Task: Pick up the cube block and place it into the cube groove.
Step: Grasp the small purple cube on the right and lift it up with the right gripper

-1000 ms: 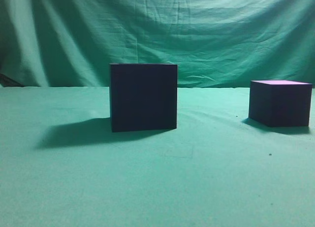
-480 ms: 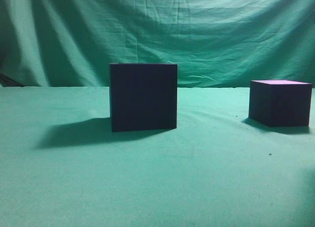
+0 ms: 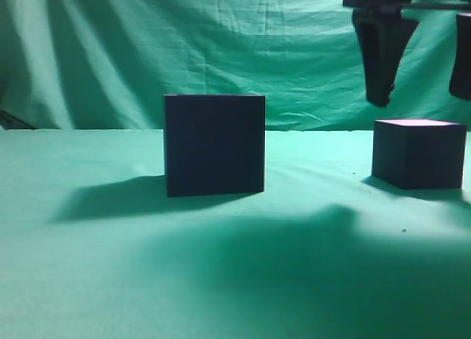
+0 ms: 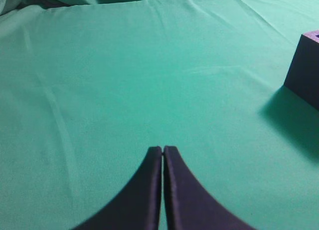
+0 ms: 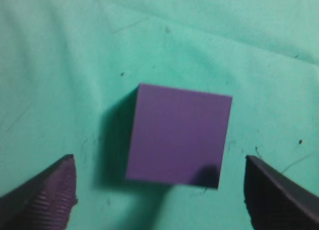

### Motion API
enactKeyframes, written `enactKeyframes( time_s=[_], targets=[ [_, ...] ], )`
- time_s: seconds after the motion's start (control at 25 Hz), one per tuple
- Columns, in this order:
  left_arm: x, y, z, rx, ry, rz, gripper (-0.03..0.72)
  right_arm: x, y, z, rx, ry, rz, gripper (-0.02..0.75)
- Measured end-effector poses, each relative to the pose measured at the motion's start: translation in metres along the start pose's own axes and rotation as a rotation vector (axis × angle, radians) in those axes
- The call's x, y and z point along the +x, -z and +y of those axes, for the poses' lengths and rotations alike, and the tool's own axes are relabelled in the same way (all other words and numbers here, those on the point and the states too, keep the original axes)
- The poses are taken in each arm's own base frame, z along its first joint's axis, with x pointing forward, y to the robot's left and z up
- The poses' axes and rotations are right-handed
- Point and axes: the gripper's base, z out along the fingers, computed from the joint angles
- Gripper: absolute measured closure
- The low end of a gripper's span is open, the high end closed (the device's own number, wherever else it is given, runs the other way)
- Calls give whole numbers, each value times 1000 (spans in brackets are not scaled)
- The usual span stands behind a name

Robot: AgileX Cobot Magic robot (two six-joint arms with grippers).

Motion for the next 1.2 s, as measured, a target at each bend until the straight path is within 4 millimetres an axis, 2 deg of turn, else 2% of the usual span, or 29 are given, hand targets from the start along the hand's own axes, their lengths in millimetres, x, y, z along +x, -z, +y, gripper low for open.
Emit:
enactKeyframes(
  time_s=[0.16,0.2,0.48,0.52,0.64,0.8,0.88,1.0,1.12,1.2],
  targets=[
    [0,0,0,0,0,0,688,-7,-17,-1,32,-43,-21,148],
    [0,0,0,0,0,0,688,-8,-20,-1,33,-46,-23,108],
    [0,0,0,0,0,0,688,-12,-45,1,41,-55,7,123],
    [0,0,0,0,0,0,688,-12,-45,1,42,-54,9,195],
    [0,0,0,0,0,0,688,-12,-46,1,44,-53,8,314],
    [0,0,0,0,0,0,688,-13,-44,1,49,-54,21,309],
    [0,0,0,0,0,0,688,-16,-38,0,61,-60,53,309],
    [0,0,0,0,0,0,688,-31,-18,0,68,-81,65,309],
    [0,0,0,0,0,0,688,-44,13,6,42,-95,37,309],
    [0,0,0,0,0,0,688,-50,39,21,1,-74,-11,309]
  ],
)
